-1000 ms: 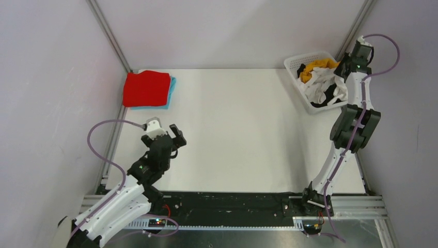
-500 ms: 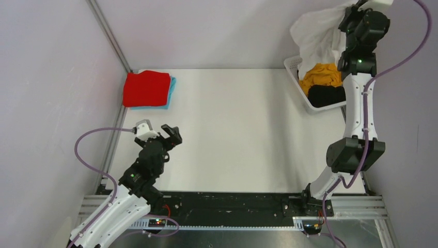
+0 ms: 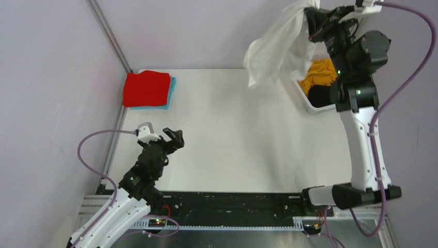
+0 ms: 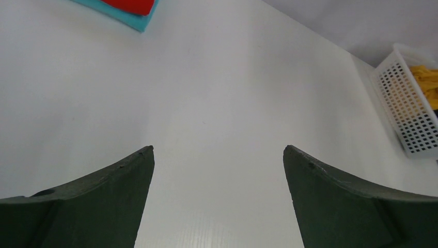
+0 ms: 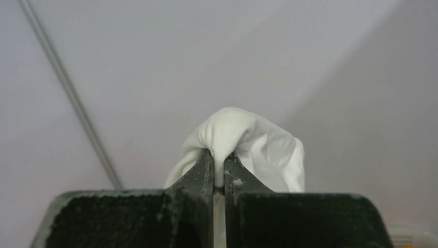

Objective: Fold and stack the t-shirts
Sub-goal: Move the tshirt to the center of the board

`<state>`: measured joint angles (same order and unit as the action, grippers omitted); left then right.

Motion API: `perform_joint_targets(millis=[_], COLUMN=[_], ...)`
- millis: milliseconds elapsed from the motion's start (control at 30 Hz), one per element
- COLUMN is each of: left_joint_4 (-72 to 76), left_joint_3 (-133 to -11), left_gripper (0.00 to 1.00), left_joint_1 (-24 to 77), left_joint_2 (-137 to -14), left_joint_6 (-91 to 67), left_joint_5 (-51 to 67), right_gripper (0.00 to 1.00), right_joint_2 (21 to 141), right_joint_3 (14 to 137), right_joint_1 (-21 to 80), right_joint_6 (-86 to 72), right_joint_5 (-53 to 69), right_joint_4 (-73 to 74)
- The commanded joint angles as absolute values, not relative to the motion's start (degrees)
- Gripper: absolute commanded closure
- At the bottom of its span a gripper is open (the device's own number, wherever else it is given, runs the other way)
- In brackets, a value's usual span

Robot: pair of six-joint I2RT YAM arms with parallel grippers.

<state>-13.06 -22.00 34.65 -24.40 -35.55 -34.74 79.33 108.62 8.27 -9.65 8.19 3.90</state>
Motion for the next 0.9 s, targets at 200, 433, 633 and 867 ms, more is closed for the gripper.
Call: perform_joint_targets(millis=[200, 433, 633, 867], left_joint_4=[-14.9, -18.5, -18.7, -18.7], left_joint_3=[-18.8, -18.8, -18.9, -20.4], left_gripper=[0.02, 0.02, 0.02, 0.02], left_joint_1=[34.9, 34.9, 34.8, 34.9], left_joint_2=[-9.9, -7.7, -11.3, -17.7], left_joint_6=[-37.0, -39.3, -40.4, -40.7], left_joint_5=[-19.2, -15.4, -14.3, -12.1], right_gripper=[1.00, 1.00, 1.00, 1.00], right_joint_2=[58.7, 58.1, 68.2, 88.8], right_joint_3=[83.1, 77.1, 76.1, 79.7], right_joint_1=[29.9, 44.2, 44.0, 37.9], right_joint_6=[-19.3, -24.6, -29.8, -34.0], right_joint_5=[-3.9, -13.1, -13.4, -9.2], right_joint_4=[11.4, 21.5, 22.5, 17.1])
